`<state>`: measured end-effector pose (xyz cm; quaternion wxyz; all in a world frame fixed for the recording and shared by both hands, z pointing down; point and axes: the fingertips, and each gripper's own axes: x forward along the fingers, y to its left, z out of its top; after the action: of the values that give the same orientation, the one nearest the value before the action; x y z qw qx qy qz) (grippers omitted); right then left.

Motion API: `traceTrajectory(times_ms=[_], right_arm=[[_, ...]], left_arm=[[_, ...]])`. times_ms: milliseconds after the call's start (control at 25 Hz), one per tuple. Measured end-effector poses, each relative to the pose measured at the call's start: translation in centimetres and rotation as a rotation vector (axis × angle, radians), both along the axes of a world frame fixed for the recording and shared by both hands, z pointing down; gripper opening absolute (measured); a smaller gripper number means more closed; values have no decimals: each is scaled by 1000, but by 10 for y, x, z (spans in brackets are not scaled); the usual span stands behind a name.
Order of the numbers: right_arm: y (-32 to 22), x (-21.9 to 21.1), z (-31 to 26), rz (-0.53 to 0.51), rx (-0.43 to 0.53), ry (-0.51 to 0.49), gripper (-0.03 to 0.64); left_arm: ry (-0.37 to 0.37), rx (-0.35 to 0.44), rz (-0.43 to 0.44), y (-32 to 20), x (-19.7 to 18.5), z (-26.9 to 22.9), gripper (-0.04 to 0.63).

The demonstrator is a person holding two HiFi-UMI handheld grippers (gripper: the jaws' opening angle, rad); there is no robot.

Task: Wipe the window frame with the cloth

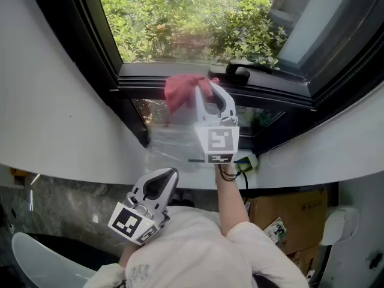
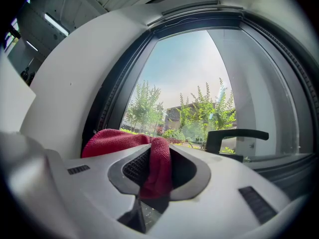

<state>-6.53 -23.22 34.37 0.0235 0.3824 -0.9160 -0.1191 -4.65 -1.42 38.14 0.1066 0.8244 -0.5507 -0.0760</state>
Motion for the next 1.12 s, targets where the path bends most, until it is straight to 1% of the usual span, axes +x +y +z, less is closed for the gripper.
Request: traceTrajectory(times_ms=[440,600,800,1120], right_arm=[[-3,10,0,17,0,-5,92],[-2,11,-1,-4,8,-12,93],[-4,16,0,-17,-6,-8,94],[-6,19,-1,-20,-6,4,94]], left_arm=[[12,0,-6,2,2,1,11],[14,5,-16,3,1,3,11],[13,11,-24,3,1,6,11],[16,27,16,-4,11,8,11]])
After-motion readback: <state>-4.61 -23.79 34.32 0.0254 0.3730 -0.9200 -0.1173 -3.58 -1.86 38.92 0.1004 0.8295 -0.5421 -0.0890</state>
